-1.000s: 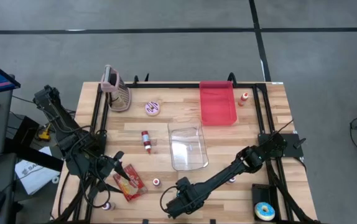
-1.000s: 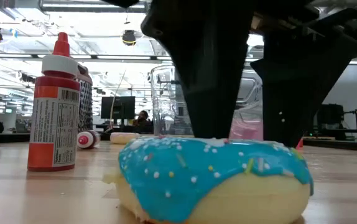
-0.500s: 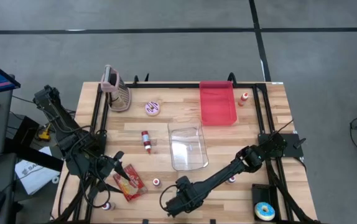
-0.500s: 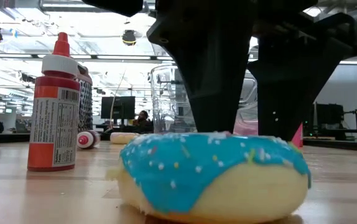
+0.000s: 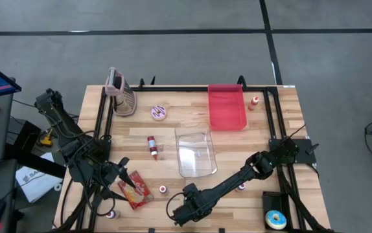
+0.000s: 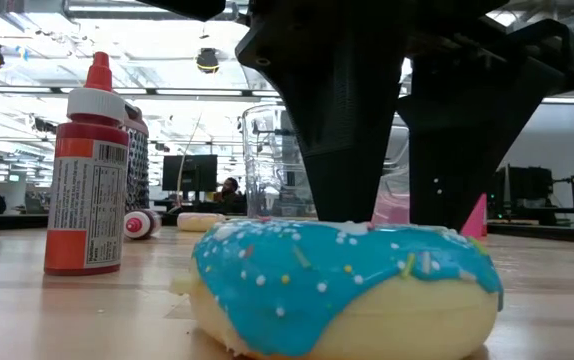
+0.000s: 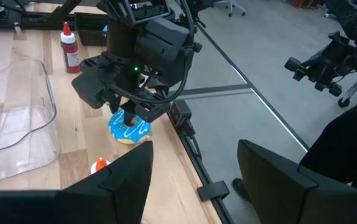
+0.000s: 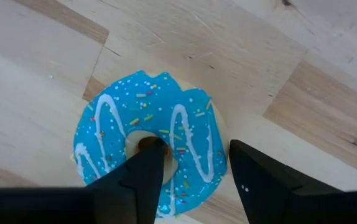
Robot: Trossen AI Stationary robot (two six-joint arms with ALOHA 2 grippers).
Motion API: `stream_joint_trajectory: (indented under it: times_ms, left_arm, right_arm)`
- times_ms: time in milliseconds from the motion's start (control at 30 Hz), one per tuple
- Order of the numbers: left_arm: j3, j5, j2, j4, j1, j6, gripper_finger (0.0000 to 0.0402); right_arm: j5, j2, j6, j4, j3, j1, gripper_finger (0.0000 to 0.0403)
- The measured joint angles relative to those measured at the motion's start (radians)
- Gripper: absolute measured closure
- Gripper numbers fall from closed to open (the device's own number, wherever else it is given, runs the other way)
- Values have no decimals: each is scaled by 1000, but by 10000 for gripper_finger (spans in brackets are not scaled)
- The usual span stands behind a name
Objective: Pick & Place Food Item
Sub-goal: Put the blue donut into the black bin
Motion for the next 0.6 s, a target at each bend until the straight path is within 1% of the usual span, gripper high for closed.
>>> stream_joint_trajectory:
  times_ms: [233,467,600]
  left_arm:
    - [0,0,0,0,0,-6,171]
    - [0,0,0,0,0,-5,182]
    - [0,0,0,0,0,-5,182]
  right_arm:
    - [0,0,1,0,0,0,250]
    - [0,0,17,1,0,2,264]
    - [4,0,36,3,1,10,270]
